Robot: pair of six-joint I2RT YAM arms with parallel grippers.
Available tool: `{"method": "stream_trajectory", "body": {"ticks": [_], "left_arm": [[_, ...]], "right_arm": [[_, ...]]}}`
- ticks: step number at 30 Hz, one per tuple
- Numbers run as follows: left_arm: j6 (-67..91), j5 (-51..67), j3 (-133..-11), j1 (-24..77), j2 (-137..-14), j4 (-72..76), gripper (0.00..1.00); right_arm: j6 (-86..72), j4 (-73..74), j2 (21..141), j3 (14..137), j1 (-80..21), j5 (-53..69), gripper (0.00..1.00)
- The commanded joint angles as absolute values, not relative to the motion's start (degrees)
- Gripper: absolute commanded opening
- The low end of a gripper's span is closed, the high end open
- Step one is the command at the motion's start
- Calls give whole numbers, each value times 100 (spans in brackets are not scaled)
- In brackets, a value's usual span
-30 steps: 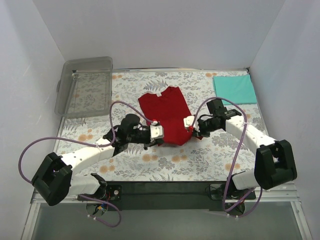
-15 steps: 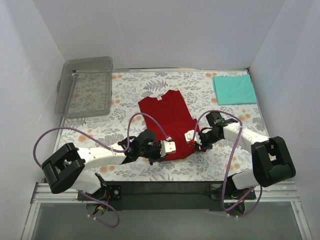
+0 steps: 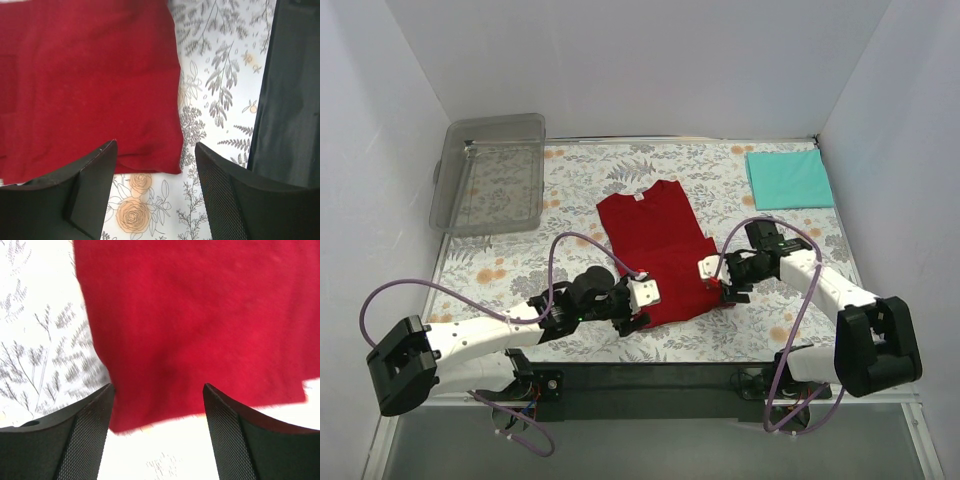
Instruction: Fold and stack the t-shirts
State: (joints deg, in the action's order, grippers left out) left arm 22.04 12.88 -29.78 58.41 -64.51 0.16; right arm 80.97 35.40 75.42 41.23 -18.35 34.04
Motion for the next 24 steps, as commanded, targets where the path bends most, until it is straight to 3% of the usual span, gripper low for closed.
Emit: {"method": "stream_trajectory", "body": {"ticks": [1,9,13,24], "left_arm": [[2171,1099,-2865,5924,-6118,35,59],[2022,440,-2786,6652,-6512,35,58],[1960,-191,-2725,6925,-6749,193,57],[2214,-571,-2663,7145,-7259,457,56]], "right_arm": [[8716,4067,7225,4316,-1443,3594,64],[9975,4667,7146,3754,-853,3630,49],[10151,4649,7154,3569,-809,3709,47],[9809,4114,7672,3498,-817,3753,45]]}}
